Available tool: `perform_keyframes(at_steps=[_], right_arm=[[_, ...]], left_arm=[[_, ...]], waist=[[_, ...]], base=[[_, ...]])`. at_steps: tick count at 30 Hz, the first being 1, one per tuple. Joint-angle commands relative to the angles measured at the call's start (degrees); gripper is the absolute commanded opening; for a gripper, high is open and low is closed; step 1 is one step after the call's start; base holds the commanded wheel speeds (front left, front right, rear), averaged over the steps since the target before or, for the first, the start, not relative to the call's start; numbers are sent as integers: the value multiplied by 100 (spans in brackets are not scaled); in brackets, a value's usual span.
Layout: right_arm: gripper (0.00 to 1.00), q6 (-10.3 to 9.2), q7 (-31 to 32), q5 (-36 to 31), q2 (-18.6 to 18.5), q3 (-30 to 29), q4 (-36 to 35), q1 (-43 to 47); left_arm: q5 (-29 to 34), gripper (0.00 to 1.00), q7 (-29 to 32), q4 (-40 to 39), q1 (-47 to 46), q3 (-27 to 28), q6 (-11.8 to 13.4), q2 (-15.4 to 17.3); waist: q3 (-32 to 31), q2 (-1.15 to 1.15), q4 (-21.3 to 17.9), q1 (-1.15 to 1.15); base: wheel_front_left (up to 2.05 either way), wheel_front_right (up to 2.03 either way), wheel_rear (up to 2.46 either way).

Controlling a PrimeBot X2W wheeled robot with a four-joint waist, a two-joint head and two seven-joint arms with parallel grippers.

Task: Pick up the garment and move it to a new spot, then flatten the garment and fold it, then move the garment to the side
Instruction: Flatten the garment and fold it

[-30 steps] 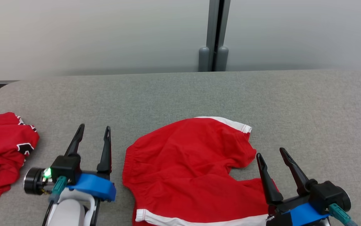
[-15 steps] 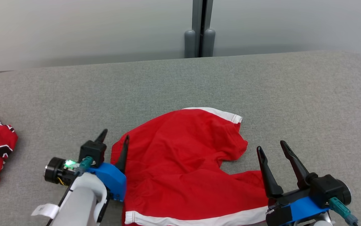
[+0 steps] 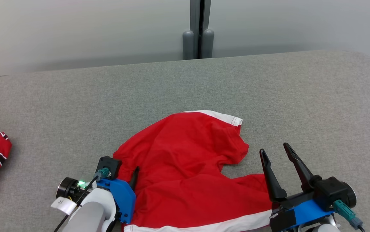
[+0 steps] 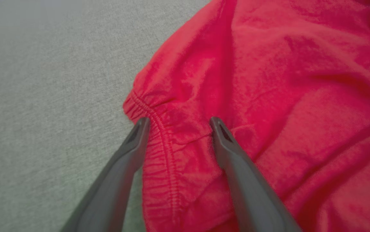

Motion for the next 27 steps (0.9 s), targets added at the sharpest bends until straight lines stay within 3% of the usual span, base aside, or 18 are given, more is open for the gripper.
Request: perform_keyframes(at_steps=[1,6,7,8,9,10,17,26,27], right_arm=[[100,3,-21,-22,-7,10,16,-57],[100,3,-21,-32,-7,52,23,-62],[100,3,-21,-36,-7,59,24,-60],[100,3,-21,-39,-6,67,26,-61],[100,3,-21,-43,-7,67,26,-60],[100,3,-21,-47,-7,67,21,-56],[100,3,-21,-65,-7,-8,-63,-36],[100,3,-20,-65,-7,-28,-99,-111],[100,3,-21,-59,-7,-27,-89,-103]], left_arm=[[-32,100,108,123,-44,-67,-2,29],[-201,100,247,464,-117,-416,-2,57],[-214,76,282,542,-134,-489,-2,76],[-179,32,304,616,-146,-587,-2,108],[-165,5,246,660,-172,-647,-2,140],[-208,0,188,687,-202,-675,-2,136],[-326,0,-456,663,-794,-653,6,186],[-395,0,-939,737,-1377,-453,228,230],[-398,39,-966,750,-1400,-445,239,230]], waist=[[-8,0,-12,0],[-30,0,-63,0],[-34,0,-72,0],[-37,0,-83,0],[-41,0,-91,0],[-48,0,-97,0],[-25,0,-75,0],[36,0,-171,0],[38,0,-186,0]], base=[[0,0,0],[0,0,0],[0,0,0],[0,0,0],[0,0,0],[0,0,0],[0,0,0],[0,0,0],[0,0,0]])
